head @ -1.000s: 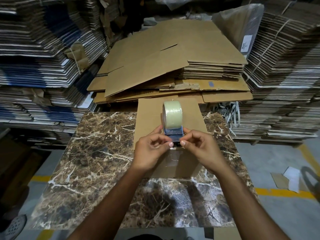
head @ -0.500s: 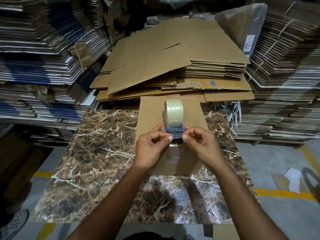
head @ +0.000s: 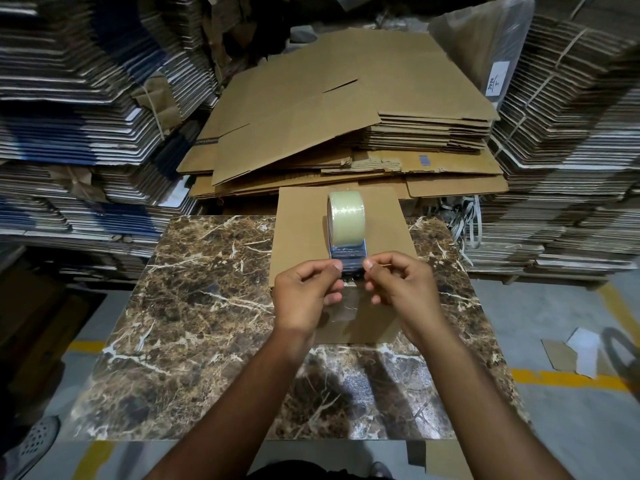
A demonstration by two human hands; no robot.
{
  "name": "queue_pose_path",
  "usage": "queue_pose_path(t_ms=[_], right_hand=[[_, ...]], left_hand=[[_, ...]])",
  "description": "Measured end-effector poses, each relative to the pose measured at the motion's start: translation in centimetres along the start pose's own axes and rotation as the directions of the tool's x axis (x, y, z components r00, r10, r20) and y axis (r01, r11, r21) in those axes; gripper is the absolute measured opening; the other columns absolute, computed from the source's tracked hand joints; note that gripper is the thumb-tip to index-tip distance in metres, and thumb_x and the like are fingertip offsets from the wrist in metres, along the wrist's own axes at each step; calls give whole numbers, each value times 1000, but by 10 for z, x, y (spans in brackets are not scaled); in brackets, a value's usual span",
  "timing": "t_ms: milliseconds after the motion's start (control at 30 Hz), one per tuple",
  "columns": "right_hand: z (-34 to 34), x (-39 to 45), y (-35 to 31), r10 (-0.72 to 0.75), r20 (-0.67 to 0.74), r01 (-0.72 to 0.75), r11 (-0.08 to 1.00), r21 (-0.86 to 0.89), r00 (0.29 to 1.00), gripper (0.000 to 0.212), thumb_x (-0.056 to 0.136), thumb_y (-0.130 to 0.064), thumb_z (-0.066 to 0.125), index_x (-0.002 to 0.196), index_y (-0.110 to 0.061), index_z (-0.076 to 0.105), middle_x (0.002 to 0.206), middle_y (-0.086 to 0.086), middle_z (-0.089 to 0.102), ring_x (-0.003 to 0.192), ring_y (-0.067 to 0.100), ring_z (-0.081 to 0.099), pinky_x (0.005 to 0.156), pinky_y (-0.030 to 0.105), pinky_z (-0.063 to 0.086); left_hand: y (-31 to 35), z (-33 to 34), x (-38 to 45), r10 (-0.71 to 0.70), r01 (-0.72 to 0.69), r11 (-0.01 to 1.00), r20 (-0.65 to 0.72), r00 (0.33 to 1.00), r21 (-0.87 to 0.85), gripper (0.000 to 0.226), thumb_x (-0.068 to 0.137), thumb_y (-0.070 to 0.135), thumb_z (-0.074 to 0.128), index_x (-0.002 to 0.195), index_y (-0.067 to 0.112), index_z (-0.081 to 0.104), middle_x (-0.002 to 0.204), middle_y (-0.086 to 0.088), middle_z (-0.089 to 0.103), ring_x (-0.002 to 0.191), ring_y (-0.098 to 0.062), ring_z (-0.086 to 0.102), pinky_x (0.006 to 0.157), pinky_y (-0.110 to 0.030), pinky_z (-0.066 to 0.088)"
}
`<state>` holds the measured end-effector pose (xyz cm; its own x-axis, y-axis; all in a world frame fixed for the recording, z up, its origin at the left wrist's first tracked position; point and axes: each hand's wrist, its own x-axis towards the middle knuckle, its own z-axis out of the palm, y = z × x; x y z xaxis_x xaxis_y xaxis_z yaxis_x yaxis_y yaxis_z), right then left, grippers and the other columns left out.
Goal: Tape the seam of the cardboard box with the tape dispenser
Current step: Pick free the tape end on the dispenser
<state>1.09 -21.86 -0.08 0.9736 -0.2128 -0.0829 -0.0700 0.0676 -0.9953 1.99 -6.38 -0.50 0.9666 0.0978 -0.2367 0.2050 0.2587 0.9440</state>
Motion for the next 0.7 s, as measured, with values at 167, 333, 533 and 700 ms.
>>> queue_pose_path(t_ms=[167, 333, 533, 700], right_hand=[[7, -7, -1, 178, -12, -172, 965, 200, 984, 13, 85, -9, 75, 92, 1, 73, 77, 16, 73, 67, 23, 73, 54, 26, 60], [11, -12, -1, 230, -56, -207, 940, 272, 972, 15, 81, 0, 77, 92, 10, 71, 75, 23, 73, 64, 26, 74, 59, 29, 63], [11, -16, -3, 245, -73, -214, 933, 289, 967, 6, 80, 8, 75, 83, 4, 71, 70, 19, 72, 62, 25, 73, 62, 32, 64], [8, -16, -3, 260, -36, -240, 929, 281, 965, 10, 79, 2, 77, 87, 5, 72, 75, 20, 73, 68, 27, 74, 65, 34, 65]], left_hand=[[-7, 5, -6, -69, 63, 990, -40, 997, -127, 4, 86, 6, 75, 88, 6, 78, 74, -13, 76, 67, -19, 75, 53, -22, 57], [-9, 9, -11, -121, 106, 970, -56, 991, -217, 5, 85, -1, 74, 89, 2, 75, 70, -10, 76, 64, -18, 74, 51, -20, 57], [-12, 9, -9, -143, 125, 954, -47, 989, -274, 7, 84, -4, 73, 89, 1, 74, 75, -13, 76, 69, -20, 75, 58, -20, 59], [-12, 7, -9, -136, 121, 952, -33, 990, -283, 7, 85, -2, 73, 91, 1, 74, 79, -14, 77, 71, -21, 75, 61, -21, 60]])
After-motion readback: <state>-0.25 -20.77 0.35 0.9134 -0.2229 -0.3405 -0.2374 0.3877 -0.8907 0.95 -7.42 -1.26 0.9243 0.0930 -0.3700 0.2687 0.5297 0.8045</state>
